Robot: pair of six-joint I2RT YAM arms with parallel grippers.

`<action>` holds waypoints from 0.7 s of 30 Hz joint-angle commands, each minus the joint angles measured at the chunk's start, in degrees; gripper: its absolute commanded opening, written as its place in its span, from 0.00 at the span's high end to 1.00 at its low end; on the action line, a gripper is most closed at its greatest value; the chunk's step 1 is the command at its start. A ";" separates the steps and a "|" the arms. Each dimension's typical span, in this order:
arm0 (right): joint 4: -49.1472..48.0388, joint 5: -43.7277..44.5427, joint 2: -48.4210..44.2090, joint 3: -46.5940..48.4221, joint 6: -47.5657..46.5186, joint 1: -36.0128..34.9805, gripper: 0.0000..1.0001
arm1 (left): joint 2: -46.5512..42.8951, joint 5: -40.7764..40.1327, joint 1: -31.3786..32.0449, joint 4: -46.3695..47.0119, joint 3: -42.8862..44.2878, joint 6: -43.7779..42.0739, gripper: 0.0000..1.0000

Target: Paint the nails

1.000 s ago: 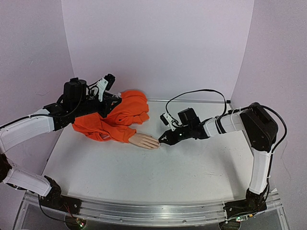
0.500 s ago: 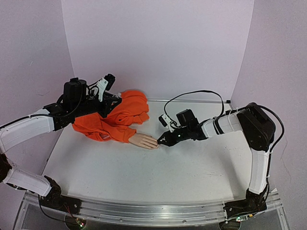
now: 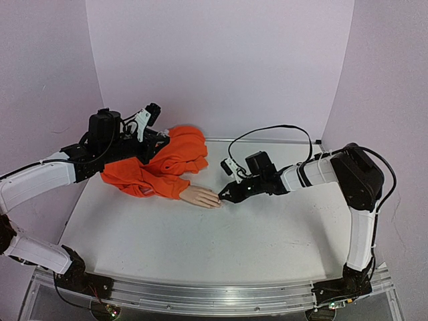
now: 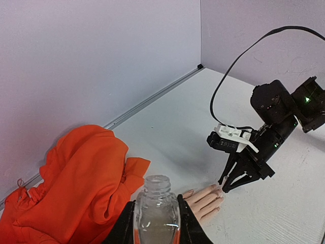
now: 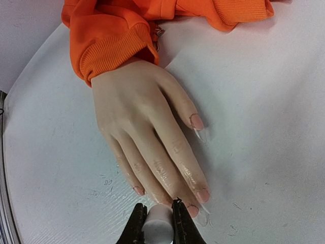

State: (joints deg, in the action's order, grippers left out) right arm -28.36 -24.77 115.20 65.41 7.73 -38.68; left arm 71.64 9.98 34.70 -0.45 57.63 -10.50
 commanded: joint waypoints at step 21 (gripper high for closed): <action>0.67 1.44 1.09 1.75 0.36 -0.94 1.00 | -1.18 0.92 -0.07 3.70 0.65 0.49 1.00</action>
State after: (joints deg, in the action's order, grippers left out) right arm -28.25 -24.29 115.74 65.41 7.75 -39.29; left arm 71.64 10.35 34.70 -0.45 57.63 -10.50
